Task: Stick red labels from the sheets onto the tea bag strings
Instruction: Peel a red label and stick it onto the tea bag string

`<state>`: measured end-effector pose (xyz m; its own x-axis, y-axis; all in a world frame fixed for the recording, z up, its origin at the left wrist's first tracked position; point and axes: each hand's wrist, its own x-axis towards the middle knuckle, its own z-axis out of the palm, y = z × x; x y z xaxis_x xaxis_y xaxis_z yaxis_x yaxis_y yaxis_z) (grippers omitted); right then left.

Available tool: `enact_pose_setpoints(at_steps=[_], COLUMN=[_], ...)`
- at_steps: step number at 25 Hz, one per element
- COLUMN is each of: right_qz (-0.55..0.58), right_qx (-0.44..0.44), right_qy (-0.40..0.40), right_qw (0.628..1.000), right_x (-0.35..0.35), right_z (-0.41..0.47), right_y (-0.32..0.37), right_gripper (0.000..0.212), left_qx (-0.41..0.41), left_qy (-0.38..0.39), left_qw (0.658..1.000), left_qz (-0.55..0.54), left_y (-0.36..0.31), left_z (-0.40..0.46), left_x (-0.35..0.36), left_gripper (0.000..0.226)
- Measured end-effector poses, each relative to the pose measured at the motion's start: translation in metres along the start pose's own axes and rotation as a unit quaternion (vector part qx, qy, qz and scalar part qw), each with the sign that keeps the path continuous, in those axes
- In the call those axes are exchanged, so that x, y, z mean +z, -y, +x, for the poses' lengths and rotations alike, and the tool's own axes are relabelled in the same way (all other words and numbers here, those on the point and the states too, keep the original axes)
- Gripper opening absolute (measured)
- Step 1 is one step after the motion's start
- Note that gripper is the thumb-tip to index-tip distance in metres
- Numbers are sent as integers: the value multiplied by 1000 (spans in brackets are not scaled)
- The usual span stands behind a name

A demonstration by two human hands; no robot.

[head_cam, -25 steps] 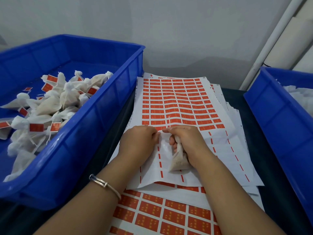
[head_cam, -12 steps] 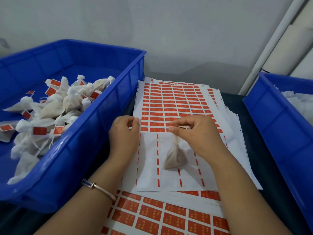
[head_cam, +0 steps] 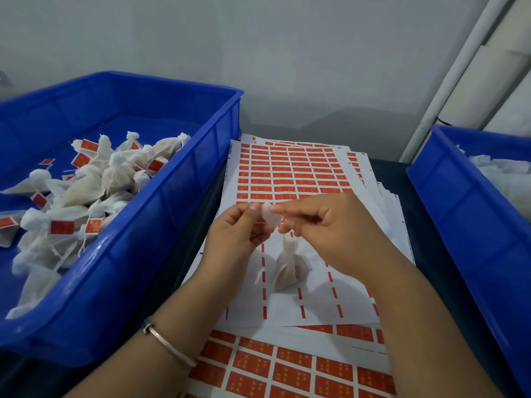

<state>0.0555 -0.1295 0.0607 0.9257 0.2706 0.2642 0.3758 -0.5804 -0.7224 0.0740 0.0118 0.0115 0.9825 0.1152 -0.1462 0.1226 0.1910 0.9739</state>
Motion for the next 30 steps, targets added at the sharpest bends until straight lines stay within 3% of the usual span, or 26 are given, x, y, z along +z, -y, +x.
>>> enact_pose_setpoints(at_steps=[5,19,30], right_qz=[0,-25,-25], right_qx=[-36,14,30], right_qy=[-11,-121,-124], right_qw=[999,992,992], right_x=[-2,-1,-1], right_z=[-2,4,6], right_y=[10,-14,-23], right_gripper=[43,41,31], left_qx=[0,-93,-138], left_qy=[63,62,157], left_qw=[998,993,973], left_qz=[4,-27,-98], left_y=[-1,-3,-12], left_z=[-13,-13,-16], left_x=[5,5,0], left_gripper=[28,23,19])
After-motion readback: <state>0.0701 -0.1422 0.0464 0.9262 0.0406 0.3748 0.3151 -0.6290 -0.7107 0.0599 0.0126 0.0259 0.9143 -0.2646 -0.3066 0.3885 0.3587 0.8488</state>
